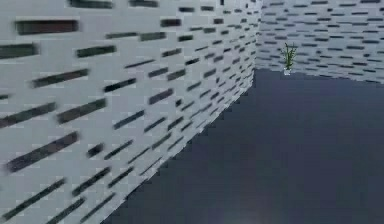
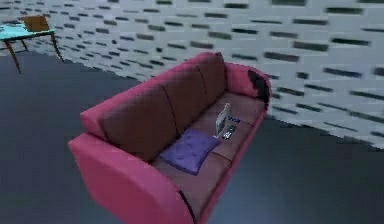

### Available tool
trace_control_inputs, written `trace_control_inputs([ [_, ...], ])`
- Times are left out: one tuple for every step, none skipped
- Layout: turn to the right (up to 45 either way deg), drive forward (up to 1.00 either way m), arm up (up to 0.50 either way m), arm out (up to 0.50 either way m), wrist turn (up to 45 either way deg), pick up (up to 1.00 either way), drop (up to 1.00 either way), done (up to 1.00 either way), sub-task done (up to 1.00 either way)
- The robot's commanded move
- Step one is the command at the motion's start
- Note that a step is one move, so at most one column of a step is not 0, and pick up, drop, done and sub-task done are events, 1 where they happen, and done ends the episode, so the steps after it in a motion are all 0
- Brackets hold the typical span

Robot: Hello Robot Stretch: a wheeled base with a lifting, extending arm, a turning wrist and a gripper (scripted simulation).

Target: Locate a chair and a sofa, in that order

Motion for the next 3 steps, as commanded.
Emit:
trace_control_inputs([
  [21.0,0.00,0.00,0.00,0.0,0.00,0.00,0.00,0.00],
  [0.0,1.00,0.00,0.00,0.0,0.00,0.00,0.00,0.00],
  [0.0,1.00,0.00,0.00,0.0,0.00,0.00,0.00,0.00],
])
